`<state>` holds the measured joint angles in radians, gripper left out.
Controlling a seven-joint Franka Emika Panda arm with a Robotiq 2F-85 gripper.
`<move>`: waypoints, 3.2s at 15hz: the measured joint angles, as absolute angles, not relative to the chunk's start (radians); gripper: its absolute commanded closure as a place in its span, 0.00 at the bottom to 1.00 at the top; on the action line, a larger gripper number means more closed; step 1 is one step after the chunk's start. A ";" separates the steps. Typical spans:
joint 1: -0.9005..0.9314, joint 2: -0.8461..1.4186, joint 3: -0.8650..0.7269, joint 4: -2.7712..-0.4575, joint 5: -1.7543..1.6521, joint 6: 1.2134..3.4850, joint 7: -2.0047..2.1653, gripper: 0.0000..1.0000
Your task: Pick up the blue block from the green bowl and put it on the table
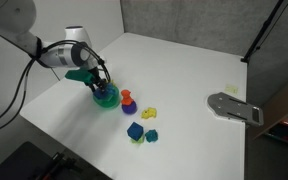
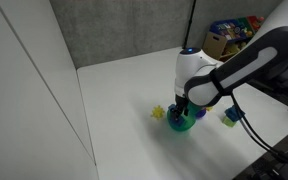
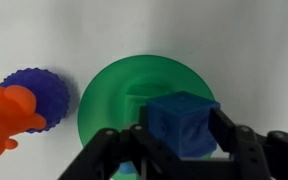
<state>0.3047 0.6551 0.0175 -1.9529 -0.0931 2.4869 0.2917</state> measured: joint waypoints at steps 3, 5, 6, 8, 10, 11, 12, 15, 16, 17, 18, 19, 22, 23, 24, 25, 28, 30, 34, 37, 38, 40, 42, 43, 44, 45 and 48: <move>0.305 0.671 0.016 -1.931 -0.093 2.471 0.292 0.88; 0.305 0.671 0.014 -1.922 -0.093 2.464 0.292 0.96; 0.304 0.670 0.013 -1.918 -0.093 2.463 0.292 0.99; 0.301 0.667 0.012 -1.909 -0.093 2.463 0.292 0.97; 0.297 0.658 0.012 -1.909 -0.093 2.462 0.292 0.97; 0.295 0.651 0.012 -1.909 -0.093 2.462 0.292 0.96; 0.293 0.644 0.012 -1.909 -0.093 2.462 0.292 0.96; 0.286 0.609 0.012 -1.910 -0.091 2.461 0.292 0.96; 0.283 0.595 0.012 -1.911 -0.091 2.461 0.292 0.96; 0.279 0.578 0.012 -1.911 -0.091 2.459 0.292 0.96; 0.273 0.562 0.012 -1.911 -0.091 2.456 0.292 0.96; 0.265 0.544 0.012 -1.912 -0.091 2.451 0.292 0.96; 0.233 0.490 0.006 -1.912 -0.091 2.431 0.291 0.96; 0.222 0.472 0.001 -1.912 -0.091 2.426 0.291 0.97; 0.209 0.456 -0.005 -1.912 -0.091 2.421 0.291 0.97; 0.197 0.441 -0.012 -1.912 -0.091 2.415 0.291 0.97; 0.160 0.403 -0.034 -1.913 -0.091 2.398 0.291 0.97; 0.134 0.383 -0.053 -1.915 -0.091 2.387 0.291 0.97; 0.082 0.364 -0.092 -1.932 -0.093 2.375 0.290 0.97; 0.045 0.362 -0.123 -1.960 -0.096 2.375 0.290 0.97; 0.034 0.362 -0.132 -1.970 -0.099 2.375 0.290 0.97; 0.014 0.363 -0.152 -1.996 -0.111 2.375 0.290 0.97; -0.003 0.364 -0.170 -2.021 -0.122 2.375 0.290 0.97; -0.010 0.367 -0.178 -2.033 -0.128 2.375 0.290 0.97; -0.017 0.373 -0.186 -2.043 -0.132 2.375 0.290 0.97; -0.024 0.380 -0.193 -2.051 -0.134 2.375 0.290 0.97; -0.041 0.408 -0.217 -2.068 -0.143 2.375 0.290 0.97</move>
<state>-0.0409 0.4083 -0.2174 -2.0682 -0.1430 2.3751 0.2903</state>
